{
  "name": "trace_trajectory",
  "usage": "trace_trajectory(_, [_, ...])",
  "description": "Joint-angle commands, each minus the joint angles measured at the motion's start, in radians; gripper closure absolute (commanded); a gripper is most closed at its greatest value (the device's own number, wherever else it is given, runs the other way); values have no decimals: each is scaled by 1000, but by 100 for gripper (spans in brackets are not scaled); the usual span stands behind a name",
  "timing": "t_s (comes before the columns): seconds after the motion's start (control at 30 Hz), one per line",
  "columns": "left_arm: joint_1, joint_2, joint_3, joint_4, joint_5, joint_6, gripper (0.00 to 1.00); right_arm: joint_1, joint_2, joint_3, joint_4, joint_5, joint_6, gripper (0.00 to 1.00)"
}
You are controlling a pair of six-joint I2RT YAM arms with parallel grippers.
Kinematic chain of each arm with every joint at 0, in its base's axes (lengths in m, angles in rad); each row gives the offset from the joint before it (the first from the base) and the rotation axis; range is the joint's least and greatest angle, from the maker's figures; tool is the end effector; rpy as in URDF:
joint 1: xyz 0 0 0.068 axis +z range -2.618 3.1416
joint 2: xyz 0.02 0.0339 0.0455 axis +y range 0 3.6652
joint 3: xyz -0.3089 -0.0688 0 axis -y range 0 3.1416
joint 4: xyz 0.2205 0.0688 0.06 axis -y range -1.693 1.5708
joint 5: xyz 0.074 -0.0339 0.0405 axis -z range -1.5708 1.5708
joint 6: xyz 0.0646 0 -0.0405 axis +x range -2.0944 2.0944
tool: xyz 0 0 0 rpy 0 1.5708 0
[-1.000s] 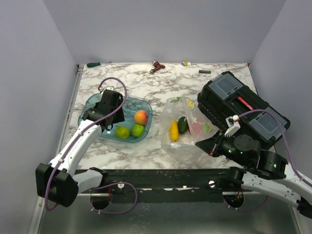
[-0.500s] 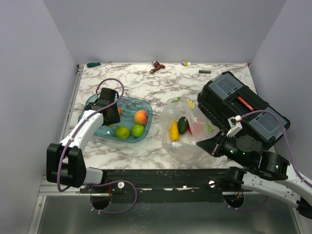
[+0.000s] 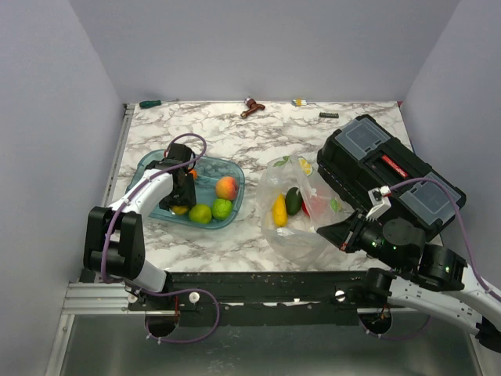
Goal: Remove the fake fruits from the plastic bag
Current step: Place the fake fruit in the bin.
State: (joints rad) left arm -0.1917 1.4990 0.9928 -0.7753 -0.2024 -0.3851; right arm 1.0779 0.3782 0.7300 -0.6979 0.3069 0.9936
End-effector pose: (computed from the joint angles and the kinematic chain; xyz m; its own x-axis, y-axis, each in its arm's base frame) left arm 0.2567 -0.0366 0.2356 -0.9209 -0.1961 -0.3368 -0.2326 0.9699 0.0714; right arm 0.0393 0.0320 0.3139 -0.6787 0.4247 -0.5992 -0.2504 0.6332 0.7324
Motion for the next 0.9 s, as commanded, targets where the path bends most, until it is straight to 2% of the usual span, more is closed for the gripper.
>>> trace_trajectory(0.0, [5, 6, 23, -16, 56, 21, 62, -1, -15, -9, 1, 21, -6, 99])
trace_trajectory(0.17, [5, -20, 19, -8, 68, 25, 44, -3, -15, -6, -3, 25, -5, 99])
trace_trajectory(0.33, [5, -49, 6, 0, 83, 26, 35, -3, -7, -1, -4, 25, -7, 99])
trace_trajectory(0.6, [5, -65, -2, 6, 95, 25, 29, -2, 15, 4, 11, 17, -16, 99])
trace_trajectory(0.87, [3, -141, -4, 36, 127, 37, 29, -2, 5, -9, 17, 14, -10, 99])
